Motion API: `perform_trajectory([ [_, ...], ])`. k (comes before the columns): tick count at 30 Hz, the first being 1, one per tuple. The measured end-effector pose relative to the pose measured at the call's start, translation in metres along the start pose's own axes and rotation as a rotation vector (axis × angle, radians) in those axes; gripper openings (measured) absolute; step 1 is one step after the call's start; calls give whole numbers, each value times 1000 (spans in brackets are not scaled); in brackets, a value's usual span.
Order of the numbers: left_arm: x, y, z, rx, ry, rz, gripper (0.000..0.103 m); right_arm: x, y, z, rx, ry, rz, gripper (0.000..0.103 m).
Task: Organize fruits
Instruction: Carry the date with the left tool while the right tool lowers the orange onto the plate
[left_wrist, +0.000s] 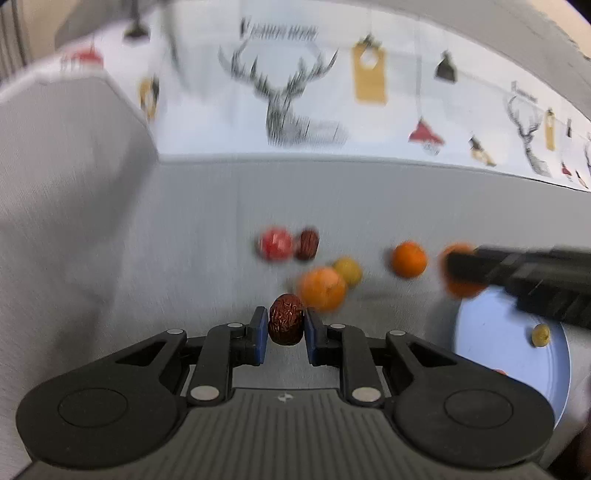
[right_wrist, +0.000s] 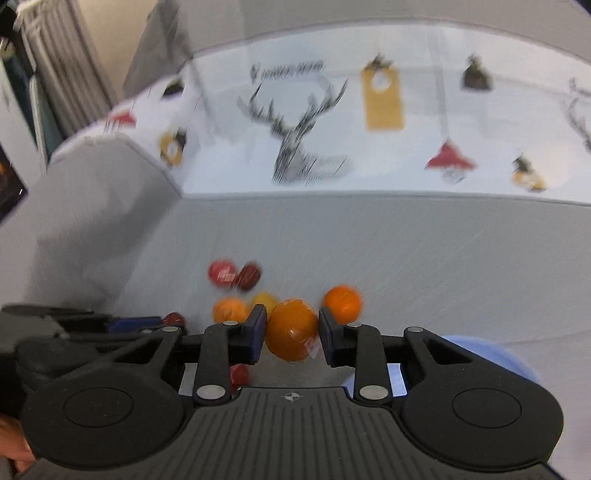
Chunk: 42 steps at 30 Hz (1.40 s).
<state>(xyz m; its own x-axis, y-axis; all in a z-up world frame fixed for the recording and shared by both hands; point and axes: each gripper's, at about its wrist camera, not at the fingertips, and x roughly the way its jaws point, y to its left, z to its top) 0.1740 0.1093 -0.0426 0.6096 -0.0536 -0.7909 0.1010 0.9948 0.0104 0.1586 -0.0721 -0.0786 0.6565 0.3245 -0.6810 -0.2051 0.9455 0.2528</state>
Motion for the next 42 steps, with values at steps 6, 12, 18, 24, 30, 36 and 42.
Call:
perform_trajectory([
  [6, -25, -6, 13, -87, 6, 22, 23, -79, -22, 20, -34, -110, -15, 32],
  [12, -42, -40, 6, -149, -81, -73, 23, -85, -55, -12, 22, -84, -50, 32],
  [18, -7, -58, -12, -82, 54, -84, 23, -71, -65, -31, -40, -4, -116, 32],
  [24, 9, -64, -5, -55, 66, -65, 23, -67, -77, -35, -47, 16, -146, 32],
  [30, 12, -74, -7, -26, 65, -76, 23, -67, -78, -34, -42, 9, -148, 32],
  [36, 12, -70, -7, -61, 60, -103, 23, -68, -79, -35, -31, 8, -154, 32],
  [42, 7, -70, -5, -87, 33, -147, 23, -68, -78, -35, -32, 9, -154, 32],
])
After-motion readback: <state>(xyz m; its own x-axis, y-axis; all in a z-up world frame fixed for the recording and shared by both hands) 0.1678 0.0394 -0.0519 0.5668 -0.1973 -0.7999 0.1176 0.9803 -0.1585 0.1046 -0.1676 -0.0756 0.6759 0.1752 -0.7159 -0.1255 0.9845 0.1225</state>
